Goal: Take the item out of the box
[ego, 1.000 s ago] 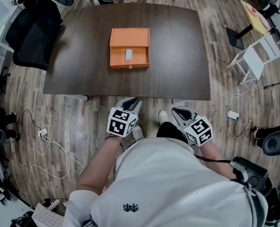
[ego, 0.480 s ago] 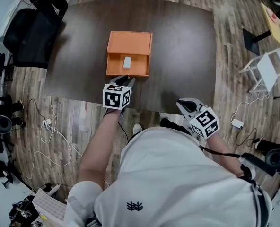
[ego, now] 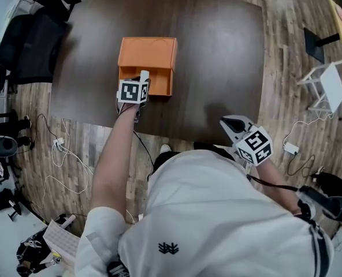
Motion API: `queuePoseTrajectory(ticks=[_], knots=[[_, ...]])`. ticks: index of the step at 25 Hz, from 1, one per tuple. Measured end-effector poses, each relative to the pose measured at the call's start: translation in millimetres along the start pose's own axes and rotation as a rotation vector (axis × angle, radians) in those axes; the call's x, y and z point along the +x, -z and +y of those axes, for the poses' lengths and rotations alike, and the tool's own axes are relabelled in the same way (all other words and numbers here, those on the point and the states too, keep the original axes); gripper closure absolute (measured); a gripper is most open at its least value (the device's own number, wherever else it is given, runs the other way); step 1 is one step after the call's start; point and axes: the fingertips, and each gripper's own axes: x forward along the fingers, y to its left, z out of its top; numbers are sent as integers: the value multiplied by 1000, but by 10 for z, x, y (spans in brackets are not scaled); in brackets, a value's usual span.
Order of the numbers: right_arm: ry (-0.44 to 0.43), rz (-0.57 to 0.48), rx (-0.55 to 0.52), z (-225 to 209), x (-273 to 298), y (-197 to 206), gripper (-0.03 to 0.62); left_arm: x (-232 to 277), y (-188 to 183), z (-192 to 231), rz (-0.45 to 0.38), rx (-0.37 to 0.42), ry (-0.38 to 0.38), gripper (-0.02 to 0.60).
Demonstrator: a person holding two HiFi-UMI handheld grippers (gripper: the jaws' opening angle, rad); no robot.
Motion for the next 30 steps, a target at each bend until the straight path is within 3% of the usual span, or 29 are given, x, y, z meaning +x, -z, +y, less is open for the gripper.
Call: queuePoseTrajectory(ticks=[14, 30], knots=[[-17, 19, 55, -481, -86, 150, 591, 580, 61, 248, 190, -1, -92, 391], [-23, 24, 77, -622, -70, 204, 591, 697, 95, 271, 225, -4, -105, 405]])
